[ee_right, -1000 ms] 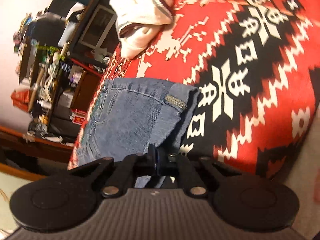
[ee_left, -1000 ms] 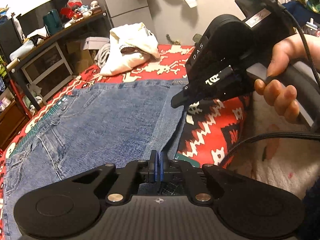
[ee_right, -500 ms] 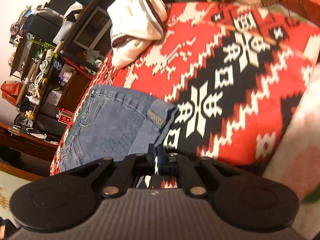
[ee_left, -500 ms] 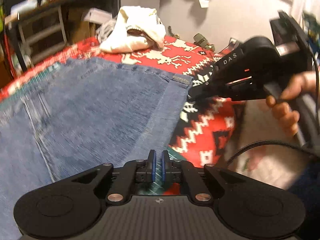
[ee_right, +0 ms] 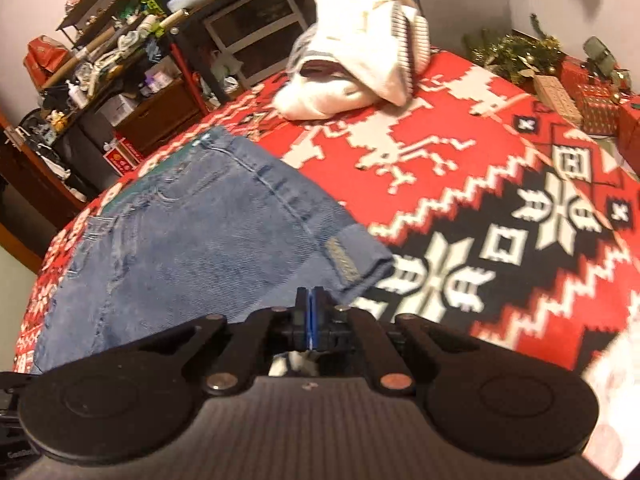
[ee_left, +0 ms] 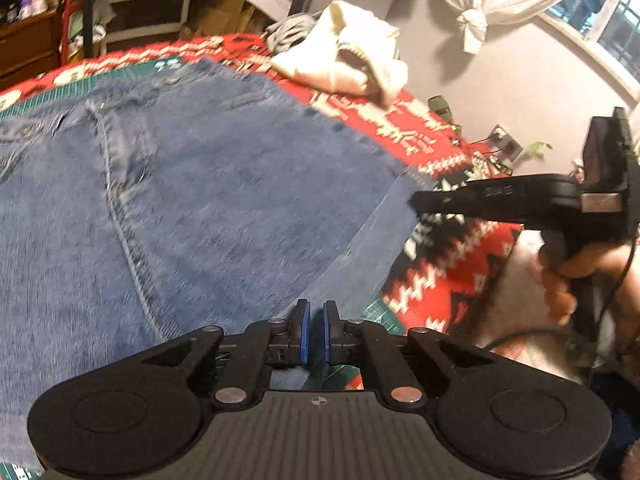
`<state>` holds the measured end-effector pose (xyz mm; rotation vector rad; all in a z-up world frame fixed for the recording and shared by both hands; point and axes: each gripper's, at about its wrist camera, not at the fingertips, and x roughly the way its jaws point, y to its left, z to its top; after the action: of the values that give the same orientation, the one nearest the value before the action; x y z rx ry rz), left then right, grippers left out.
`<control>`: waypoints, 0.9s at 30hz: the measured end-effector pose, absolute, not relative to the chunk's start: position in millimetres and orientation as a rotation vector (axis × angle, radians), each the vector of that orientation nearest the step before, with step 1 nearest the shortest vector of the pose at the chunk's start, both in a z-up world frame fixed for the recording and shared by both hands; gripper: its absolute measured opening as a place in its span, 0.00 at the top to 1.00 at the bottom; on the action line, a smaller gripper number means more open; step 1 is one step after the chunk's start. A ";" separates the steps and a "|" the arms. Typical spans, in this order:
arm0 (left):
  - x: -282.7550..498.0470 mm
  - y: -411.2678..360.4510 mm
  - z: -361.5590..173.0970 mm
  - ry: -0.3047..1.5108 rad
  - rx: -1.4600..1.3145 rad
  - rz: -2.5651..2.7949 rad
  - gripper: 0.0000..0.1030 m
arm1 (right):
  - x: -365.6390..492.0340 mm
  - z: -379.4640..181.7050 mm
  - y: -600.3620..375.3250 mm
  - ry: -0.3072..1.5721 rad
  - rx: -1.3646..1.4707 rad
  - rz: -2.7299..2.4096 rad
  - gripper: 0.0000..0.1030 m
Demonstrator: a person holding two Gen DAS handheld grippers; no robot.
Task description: Fold clothes
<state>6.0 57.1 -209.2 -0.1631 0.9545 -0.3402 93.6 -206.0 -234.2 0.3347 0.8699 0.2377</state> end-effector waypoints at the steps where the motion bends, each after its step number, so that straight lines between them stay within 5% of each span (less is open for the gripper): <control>1: 5.0 58.3 -209.6 0.951 -0.168 -0.340 0.95 | 94.2 -233.2 -208.5 0.866 0.331 0.229 1.00; 8: 4.7 61.3 -210.0 0.949 -0.168 -0.344 0.95 | 98.7 -226.1 -226.5 0.837 0.306 0.167 0.88; 27: 5.2 59.8 -211.9 0.945 -0.151 -0.355 0.95 | 114.2 -231.5 -226.8 0.903 0.218 0.247 0.86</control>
<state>5.2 59.8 -211.9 -0.1515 0.9454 -0.3548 114.2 -226.8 -231.5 0.2179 0.9031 0.2469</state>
